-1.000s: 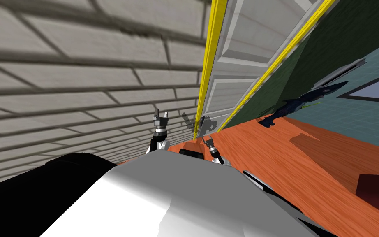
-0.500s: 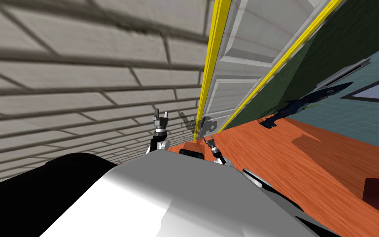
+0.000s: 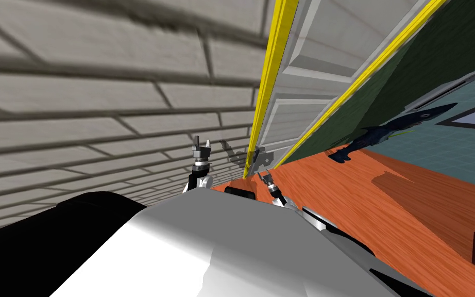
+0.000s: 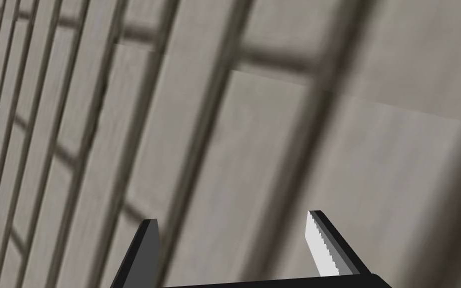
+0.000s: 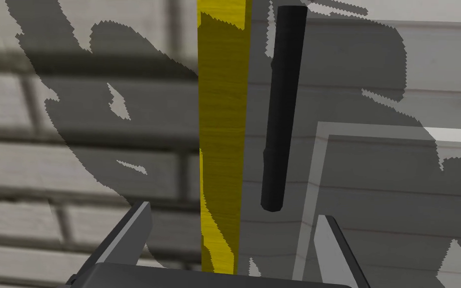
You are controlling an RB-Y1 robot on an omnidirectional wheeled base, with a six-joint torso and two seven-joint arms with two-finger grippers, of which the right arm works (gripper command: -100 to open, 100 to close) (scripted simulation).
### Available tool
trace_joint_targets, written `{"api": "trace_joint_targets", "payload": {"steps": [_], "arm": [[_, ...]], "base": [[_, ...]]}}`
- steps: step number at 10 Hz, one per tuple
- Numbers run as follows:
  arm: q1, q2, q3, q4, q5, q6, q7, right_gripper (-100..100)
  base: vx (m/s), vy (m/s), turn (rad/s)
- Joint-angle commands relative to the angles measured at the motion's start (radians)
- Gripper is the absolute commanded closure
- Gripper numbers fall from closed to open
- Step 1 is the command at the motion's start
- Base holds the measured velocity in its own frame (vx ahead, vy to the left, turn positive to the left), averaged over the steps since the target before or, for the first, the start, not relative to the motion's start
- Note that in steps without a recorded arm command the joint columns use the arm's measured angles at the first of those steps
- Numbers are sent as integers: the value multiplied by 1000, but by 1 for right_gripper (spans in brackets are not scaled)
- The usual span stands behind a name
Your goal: Pull the door open
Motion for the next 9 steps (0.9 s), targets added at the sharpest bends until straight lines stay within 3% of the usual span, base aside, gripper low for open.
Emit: {"api": "trace_joint_targets", "payload": {"steps": [1,3,5,9], "arm": [[-14,-16,24,24,-17,-10,-34,-100],[-14,-16,24,24,-17,-10,-34,-100],[-35,-26,55,73,-37,-27,-79,-100],[-44,-31,68,92,-45,-34,-97,-100]], "base": [[95,29,19],[49,20,1],[73,23,16],[36,9,5]]}}
